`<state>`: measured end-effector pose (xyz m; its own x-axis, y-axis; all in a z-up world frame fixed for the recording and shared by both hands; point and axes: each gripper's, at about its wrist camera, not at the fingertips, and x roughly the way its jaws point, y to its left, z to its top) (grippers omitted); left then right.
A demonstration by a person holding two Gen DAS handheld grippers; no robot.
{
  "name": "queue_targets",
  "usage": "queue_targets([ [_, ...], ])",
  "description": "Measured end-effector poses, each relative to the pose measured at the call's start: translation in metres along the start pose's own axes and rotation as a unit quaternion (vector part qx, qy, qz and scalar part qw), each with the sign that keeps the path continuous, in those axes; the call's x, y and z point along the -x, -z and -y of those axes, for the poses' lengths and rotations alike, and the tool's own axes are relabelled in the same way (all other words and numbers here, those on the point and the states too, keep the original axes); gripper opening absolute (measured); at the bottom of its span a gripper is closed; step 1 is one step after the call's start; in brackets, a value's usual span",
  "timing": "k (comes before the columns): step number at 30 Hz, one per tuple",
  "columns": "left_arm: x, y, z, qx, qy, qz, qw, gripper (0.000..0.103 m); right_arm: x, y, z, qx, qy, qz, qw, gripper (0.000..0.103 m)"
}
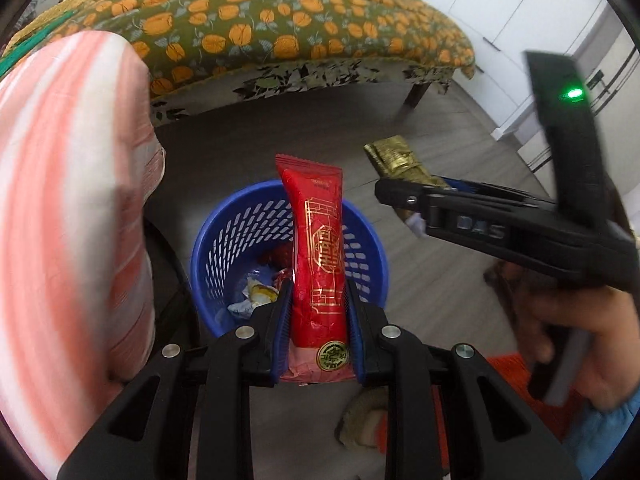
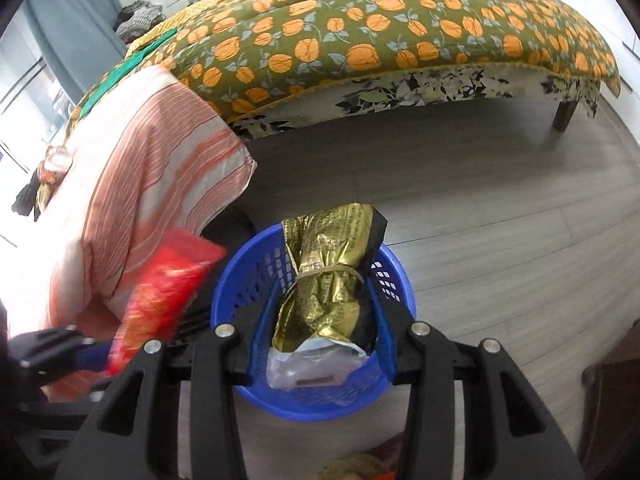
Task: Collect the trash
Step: 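Carry both wrappers over the wastebasket and open both grippers, then swing both open grippers back toward the table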
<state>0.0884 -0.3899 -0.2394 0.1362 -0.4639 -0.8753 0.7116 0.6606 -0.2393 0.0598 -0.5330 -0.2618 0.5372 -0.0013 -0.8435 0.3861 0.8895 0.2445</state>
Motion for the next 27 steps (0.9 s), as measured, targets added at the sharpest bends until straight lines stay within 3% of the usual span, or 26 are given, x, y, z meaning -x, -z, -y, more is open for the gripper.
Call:
queue_targets([
  [3,-0.026,-0.011,0.001,0.002,-0.016,-0.006,0.9998,0.026,-0.007,-0.006,0.006,-0.011,-0.013,0.000,1.000,0.044],
  [4,-0.034,-0.015,0.000,0.002,-0.022,-0.009,0.9997,0.037,-0.010,-0.007,0.007,-0.013,-0.015,-0.001,1.000,0.050],
  [5,-0.041,-0.019,-0.001,0.002,-0.026,-0.012,0.9996,0.047,-0.011,-0.009,0.008,-0.015,-0.014,0.000,1.000,0.063],
  [6,-0.048,-0.023,-0.003,0.003,-0.035,-0.010,0.9993,0.064,-0.012,-0.010,0.010,-0.020,-0.012,0.002,1.000,0.065],
  [7,-0.050,-0.024,-0.004,0.005,-0.039,-0.005,0.9992,0.067,-0.011,-0.012,0.012,-0.026,-0.011,0.006,1.000,0.065],
  [12,-0.031,-0.016,-0.005,0.011,-0.020,0.007,0.9997,0.071,0.000,-0.016,0.016,-0.028,-0.003,0.024,0.999,0.066],
  [15,-0.002,-0.006,0.004,-0.006,0.000,0.029,0.9995,0.074,0.006,-0.015,0.013,-0.031,0.017,0.034,0.999,0.084],
  [19,0.056,0.016,0.005,-0.031,0.010,0.072,0.9969,0.082,0.018,-0.013,-0.004,-0.017,0.044,0.066,0.997,0.086],
  [23,0.106,0.040,-0.026,-0.025,-0.008,0.102,0.9944,0.085,0.029,-0.008,-0.037,0.022,0.044,0.099,0.994,0.087],
  [27,0.146,0.068,-0.078,-0.001,-0.066,0.126,0.9898,0.088,0.042,0.004,-0.091,0.089,0.053,0.135,0.985,0.087],
])
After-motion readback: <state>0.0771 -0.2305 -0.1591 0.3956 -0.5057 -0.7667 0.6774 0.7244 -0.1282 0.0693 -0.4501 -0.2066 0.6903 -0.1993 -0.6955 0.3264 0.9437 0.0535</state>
